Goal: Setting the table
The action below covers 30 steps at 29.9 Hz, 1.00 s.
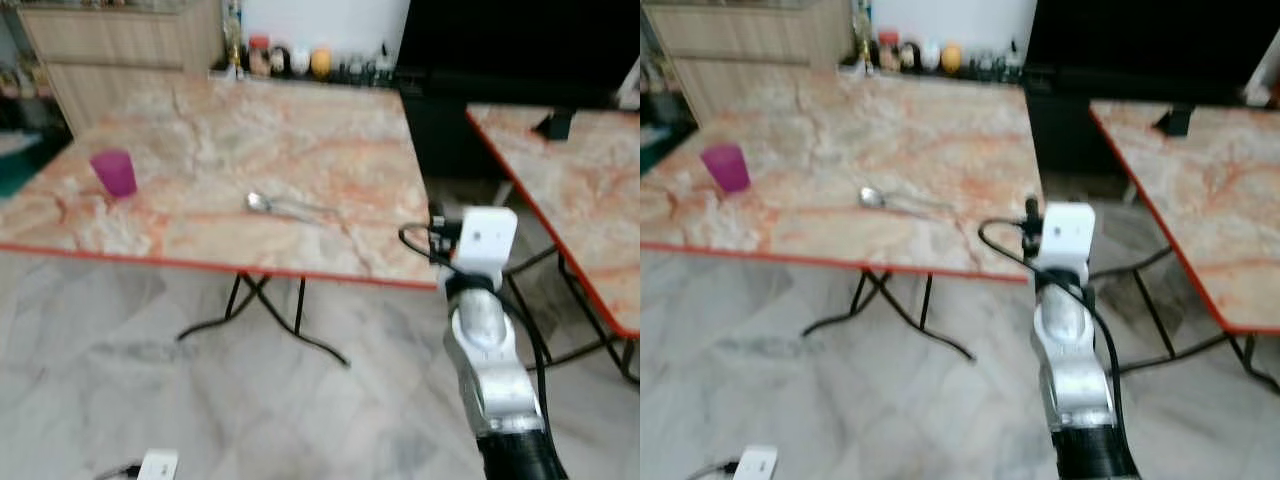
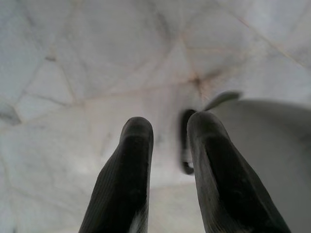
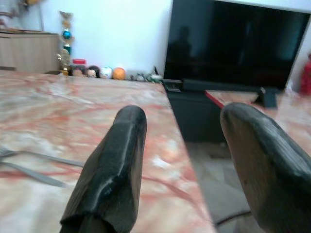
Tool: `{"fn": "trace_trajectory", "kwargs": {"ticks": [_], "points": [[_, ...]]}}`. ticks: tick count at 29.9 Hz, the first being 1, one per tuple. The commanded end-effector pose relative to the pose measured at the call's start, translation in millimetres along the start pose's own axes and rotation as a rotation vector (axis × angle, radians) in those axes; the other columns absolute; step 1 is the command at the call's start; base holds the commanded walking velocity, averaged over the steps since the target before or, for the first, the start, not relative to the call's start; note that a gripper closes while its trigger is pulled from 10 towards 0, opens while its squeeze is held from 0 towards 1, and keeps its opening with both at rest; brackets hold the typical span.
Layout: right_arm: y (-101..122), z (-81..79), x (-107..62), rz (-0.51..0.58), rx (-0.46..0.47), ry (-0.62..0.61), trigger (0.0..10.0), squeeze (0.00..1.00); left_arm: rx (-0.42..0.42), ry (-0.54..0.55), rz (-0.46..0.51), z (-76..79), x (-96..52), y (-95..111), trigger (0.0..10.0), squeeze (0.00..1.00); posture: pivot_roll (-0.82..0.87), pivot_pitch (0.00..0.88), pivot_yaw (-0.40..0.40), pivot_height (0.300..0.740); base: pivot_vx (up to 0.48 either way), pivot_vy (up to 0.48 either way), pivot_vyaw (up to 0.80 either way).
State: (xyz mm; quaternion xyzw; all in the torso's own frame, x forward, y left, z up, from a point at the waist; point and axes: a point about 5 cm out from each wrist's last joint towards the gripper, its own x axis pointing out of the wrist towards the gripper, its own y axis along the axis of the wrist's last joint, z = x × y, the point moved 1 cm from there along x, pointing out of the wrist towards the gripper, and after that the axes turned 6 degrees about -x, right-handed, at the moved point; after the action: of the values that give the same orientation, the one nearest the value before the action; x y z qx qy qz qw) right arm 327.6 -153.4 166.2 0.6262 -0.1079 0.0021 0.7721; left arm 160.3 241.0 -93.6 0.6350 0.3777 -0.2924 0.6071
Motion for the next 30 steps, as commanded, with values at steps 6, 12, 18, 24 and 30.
{"fn": "trace_trajectory", "kwargs": {"ticks": [6, 12, 18, 24, 30], "points": [[7.3, -5.7, 2.2, 0.026, 0.01, 0.018, 10.0, 0.0, -0.003, 0.009, -0.012, -4.2, -0.9, -2.7, 10.0, 0.0, 0.14, 0.0, -0.092, 0.707, 0.0, 0.48, 0.0], [6.9, -6.3, 2.8, 0.024, 0.008, 0.023, 10.0, 0.0, -0.003, 0.01, -0.009, -4.4, -0.9, -2.1, 10.0, 0.0, 0.14, 0.0, -0.093, 0.707, 0.0, 0.344, 0.0], [7.4, -8.0, 3.4, 0.026, 0.011, 0.029, 10.0, 0.0, 0.004, 0.006, -0.007, -4.3, -0.8, -1.7, 10.0, 0.0, 0.14, 0.0, -0.094, 0.707, 0.0, 0.0, 0.0], [6.4, -8.7, 2.7, 0.022, 0.011, 0.033, 10.0, 0.0, 0.0, 0.004, -0.006, -4.3, -0.9, -1.7, 10.0, 0.0, 0.14, 0.0, -0.093, 0.707, 0.0, 0.0, 0.0], [2.3, -6.3, 1.2, 0.01, 0.004, 0.026, 10.0, 0.0, 0.003, 0.003, -0.007, -4.5, -0.9, -1.8, 10.0, 0.0, 0.14, 0.0, -0.094, 0.707, 0.0, 0.0, 0.0]]}}
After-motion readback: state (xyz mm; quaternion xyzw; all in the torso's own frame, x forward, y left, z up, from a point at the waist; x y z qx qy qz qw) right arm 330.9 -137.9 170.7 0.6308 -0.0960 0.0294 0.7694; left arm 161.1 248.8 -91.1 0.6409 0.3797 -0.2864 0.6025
